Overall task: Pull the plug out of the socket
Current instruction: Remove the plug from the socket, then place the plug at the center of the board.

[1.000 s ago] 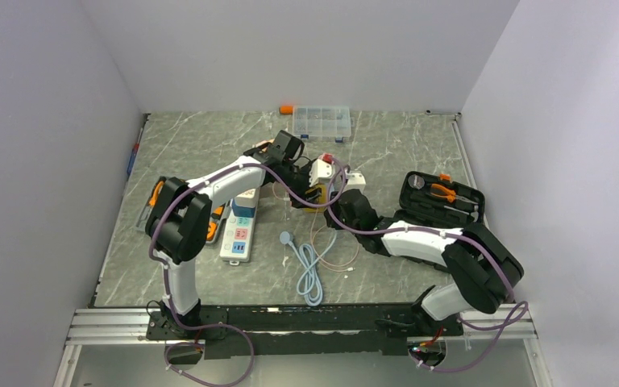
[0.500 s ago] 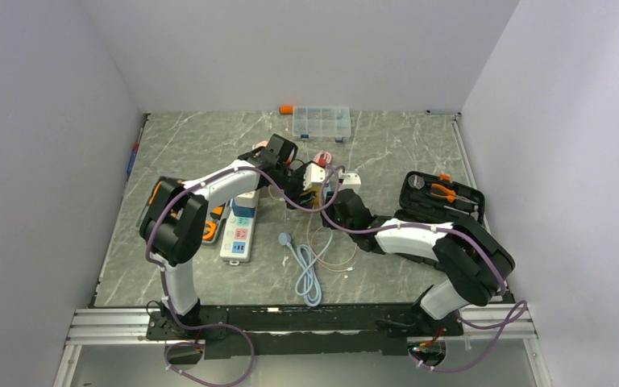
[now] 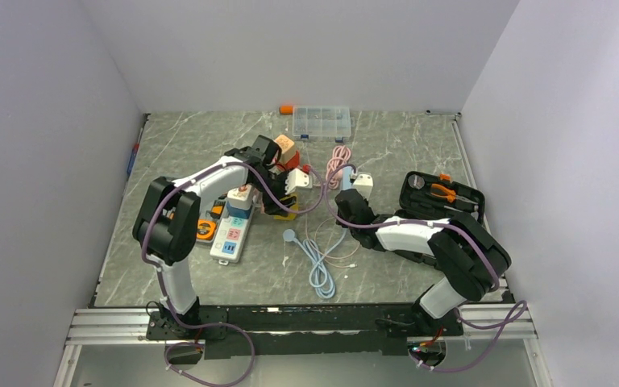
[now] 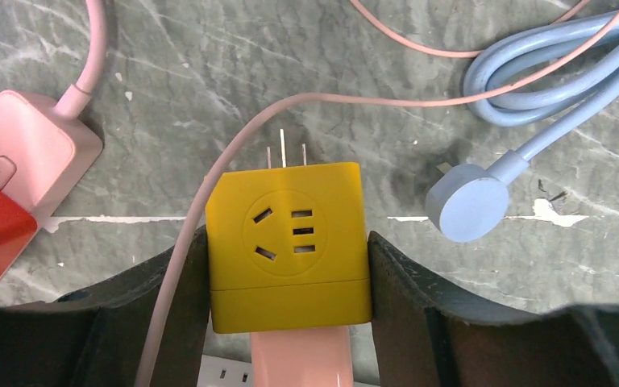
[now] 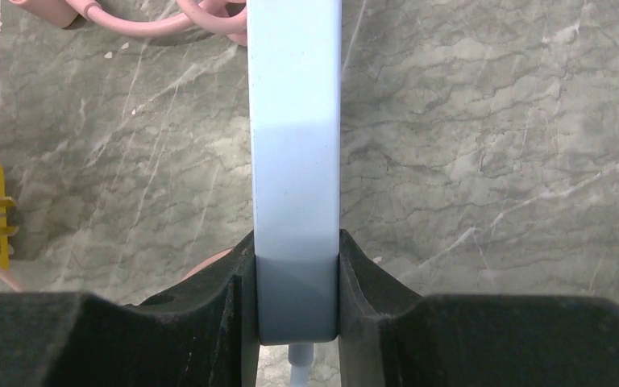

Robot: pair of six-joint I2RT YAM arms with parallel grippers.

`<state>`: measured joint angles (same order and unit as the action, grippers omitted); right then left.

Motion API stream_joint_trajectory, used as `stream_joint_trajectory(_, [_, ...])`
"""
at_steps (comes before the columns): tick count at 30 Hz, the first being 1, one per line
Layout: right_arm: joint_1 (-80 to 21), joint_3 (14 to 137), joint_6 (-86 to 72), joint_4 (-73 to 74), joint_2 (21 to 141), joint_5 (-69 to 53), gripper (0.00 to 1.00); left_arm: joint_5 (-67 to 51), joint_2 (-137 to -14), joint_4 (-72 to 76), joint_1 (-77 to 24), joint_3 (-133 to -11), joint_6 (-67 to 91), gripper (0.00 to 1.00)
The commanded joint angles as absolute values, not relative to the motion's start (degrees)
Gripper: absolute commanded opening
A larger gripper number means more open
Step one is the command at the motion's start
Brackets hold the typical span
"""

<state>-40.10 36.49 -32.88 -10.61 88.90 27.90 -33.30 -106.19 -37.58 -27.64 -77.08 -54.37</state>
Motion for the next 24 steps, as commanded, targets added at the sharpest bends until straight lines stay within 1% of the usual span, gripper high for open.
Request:
stream_joint_trajectory(1, [-38.88,35.91,-32.73,-6.35,89.72,32.36,0.0,-33.1,-103.13,-39.11,-28.39,-77.49,-54.12,0.0])
stream_joint_trajectory(4, [-38.8,35.71,-31.77,-8.65,89.6,27.9,0.0,-31.34,-103.14,-38.34,-30.37,-77.39,-52.48,0.0])
stream_joint_trajectory(7, [-37.97,34.99,-31.74,-10.32,88.93,23.44,0.15,-29.55,-103.97,-39.28,-32.21,-77.65,-51.11,0.0])
stream_joint_trajectory(8, [-37.44,34.55,-31.77,-11.05,88.49,21.91,0.21,-29.16,-104.26,-39.62,-32.51,-77.43,-50.58,0.01])
stream_joint_trajectory(9, [-36.61,33.98,-32.12,-11.54,87.94,20.56,0.29,-28.77,-104.58,-39.7,-32.72,-77.17,-50.2,0.05])
stream_joint_trajectory(10, [-35.58,33.27,-32.43,-12.04,87.3,19.05,0.37,-28.4,-104.9,-39.94,-32.82,-76.86,-50.01,0.11])
stream_joint_trajectory(12, [-33.2,32.07,-33.11,-13.15,86.1,16.09,0.5,-27.72,-105.74,-40.74,-32.85,-76.4,-49.79,0.29])
stream_joint_trajectory(13, [-31.88,31.69,-33.46,-13.55,85.52,13.98,0.53,-27.53,-106.1,-41.04,-32.87,-76.46,-49.5,0.42])
stream_joint_trajectory(14, [-30.12,31.41,-33.63,-13.97,85.06,12.61,0.55,-27.52,-106.36,-41.26,-32.76,-76.55,-48.8,0.53])
stream_joint_trajectory(15, [-28.94,31.29,-33.73,-13.97,84.44,11.42,0.56,-27.83,-106.43,-41.24,-32.74,-76.55,-48.2,0.57])
stream_joint_trajectory(17, [-26.87,31.89,-33.76,-13.59,83.23,9.56,0.59,-28.99,-105.49,-40.79,-32.78,-76.2,-47.95,0.6])
stream_joint_trajectory(18, [-26.0,32.46,-33.68,-13.17,82.66,8.83,0.61,-29.51,-104.69,-40.18,-32.76,-75.51,-47.93,0.64])
stream_joint_trajectory(19, [-25.27,33.18,-33.47,-12.81,81.77,8.2,0.64,-30.15,-103.93,-39.67,-32.75,-74.94,-48.08,0.73])
stream_joint_trajectory(20, [-24.42,34.0,-33.15,-12.52,81.12,7.5,0.67,-30.75,-103.27,-39.73,-32.71,-74.67,-48.34,0.94])
stream_joint_trajectory(21, [-23.73,34.92,-32.71,-12.24,80.59,6.95,0.7,-31.33,-102.86,-40.36,-32.75,-74.79,-48.57,0.99])
stream_joint_trajectory(24, [-21.42,38.22,-31.92,-11.55,80.28,4.87,0.77,-33.27,-103.14,-45.39,-32.78,-78.86,-48.57,0.99])
